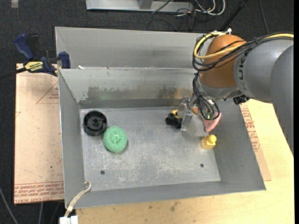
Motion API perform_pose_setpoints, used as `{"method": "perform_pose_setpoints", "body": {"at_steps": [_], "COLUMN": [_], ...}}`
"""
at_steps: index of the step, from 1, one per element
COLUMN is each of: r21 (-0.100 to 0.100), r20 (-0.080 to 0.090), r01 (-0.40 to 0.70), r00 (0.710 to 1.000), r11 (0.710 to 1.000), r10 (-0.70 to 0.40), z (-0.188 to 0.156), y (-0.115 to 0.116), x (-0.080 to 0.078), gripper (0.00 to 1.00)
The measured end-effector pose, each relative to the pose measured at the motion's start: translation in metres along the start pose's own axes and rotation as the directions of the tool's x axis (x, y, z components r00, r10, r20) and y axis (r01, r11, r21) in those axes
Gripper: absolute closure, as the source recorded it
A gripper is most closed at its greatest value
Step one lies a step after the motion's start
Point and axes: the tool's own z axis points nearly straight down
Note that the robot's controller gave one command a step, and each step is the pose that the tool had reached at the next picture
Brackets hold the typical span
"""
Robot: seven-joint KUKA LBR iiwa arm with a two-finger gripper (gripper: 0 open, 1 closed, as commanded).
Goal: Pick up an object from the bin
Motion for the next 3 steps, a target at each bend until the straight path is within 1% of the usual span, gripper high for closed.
{"method": "perform_pose_setpoints", "body": {"at_steps": [1, 2, 3], "r21": [0.0, -0.007, -0.009], "r20": [0.0, -0.015, -0.017], "r01": [0.0, 0.0, 0.002], "r00": [1.0, 1.0, 1.0], "r11": [1.0, 1.0, 1.0], "r10": [0.0, 0.0, -0.002], "z": [0.0, 0.0004, 0.0008], "y": [0.0, -0.0027, -0.0036], "x": [0.0, -0.0072, -0.0082], "gripper": [1.0, 1.0, 1.0]}}
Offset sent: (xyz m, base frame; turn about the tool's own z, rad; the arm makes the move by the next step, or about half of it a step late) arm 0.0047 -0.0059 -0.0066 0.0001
